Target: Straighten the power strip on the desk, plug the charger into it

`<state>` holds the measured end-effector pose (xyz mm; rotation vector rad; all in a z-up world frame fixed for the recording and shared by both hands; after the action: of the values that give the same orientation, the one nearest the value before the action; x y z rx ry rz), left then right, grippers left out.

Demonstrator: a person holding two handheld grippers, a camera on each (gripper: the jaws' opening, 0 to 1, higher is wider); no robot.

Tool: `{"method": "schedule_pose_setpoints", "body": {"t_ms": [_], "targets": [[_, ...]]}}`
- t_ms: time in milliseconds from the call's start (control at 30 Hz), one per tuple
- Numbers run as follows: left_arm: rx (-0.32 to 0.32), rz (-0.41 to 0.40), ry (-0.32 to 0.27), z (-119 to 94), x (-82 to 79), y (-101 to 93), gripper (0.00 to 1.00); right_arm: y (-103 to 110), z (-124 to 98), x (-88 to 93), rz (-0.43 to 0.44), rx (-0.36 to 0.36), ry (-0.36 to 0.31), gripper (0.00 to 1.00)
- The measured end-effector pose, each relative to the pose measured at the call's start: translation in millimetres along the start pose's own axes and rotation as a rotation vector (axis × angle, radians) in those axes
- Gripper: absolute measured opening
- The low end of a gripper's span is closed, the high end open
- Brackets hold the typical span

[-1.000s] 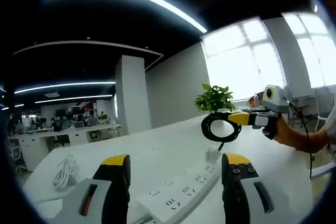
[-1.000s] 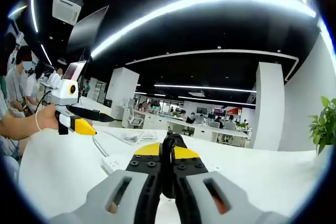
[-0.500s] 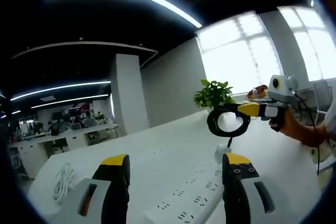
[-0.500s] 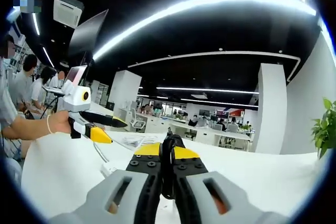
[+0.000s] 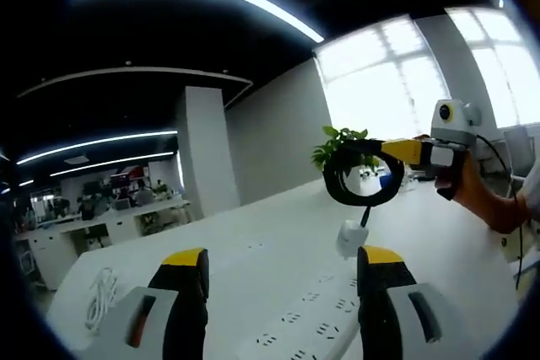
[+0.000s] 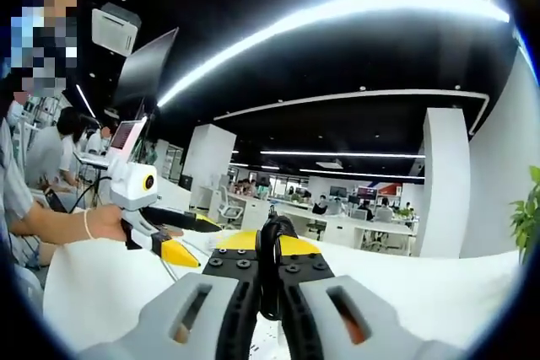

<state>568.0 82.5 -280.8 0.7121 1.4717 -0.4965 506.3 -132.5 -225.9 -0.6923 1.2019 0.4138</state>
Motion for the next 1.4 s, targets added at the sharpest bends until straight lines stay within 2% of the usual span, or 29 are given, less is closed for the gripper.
{"method": "schedule_pose_setpoints", "body": {"t_ms": [333, 467, 633, 800, 1133, 1400], "targets": [[0.026, 0.013, 0.013, 13.9, 2.8, -6.4, 0.73, 2.8, 11.2, -9.0, 0.004, -0.022, -0.016, 0.04], [0.044, 0.012, 0.015, 19.8, 3.7, -12.3, 0.73, 1.8, 14.4, -14.4, 0.010, -0.035, -0.024, 0.04], [0.032, 0.041, 0.025, 24.5, 7.6, -19.7, 0.73, 3.2, 17.0, -24.2, 0.001, -0.044, -0.039, 0.04], [0.062, 0.031, 0.031, 29.6, 9.2, -29.7, 0.73, 1.9, 18.6, -31.6, -0.006, -0.041, -0.058, 0.04], [0.078, 0.056, 0.033, 39.5, 13.8, -50.5, 0.74, 8.7, 21.8, -36.8, -0.007, -0.047, -0.075, 0.04], [0.071, 0.067, 0.028, 46.5, 18.1, -59.6, 0.74, 15.0, 23.8, -38.0, 0.002, -0.073, -0.080, 0.04]]}}
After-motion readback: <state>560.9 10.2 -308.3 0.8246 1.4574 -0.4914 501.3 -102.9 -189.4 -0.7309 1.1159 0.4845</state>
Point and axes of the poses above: the point that each gripper's makers call its tool centre point, and the gripper's own axes: z roughly forward along the fingers, y roughly to its left, x roughly out of its underside, the point moved 7 cm from there along -z, roughly backward along the fingers, and after that the axes turned 6 degrees about -x, right-handed, at the moved point
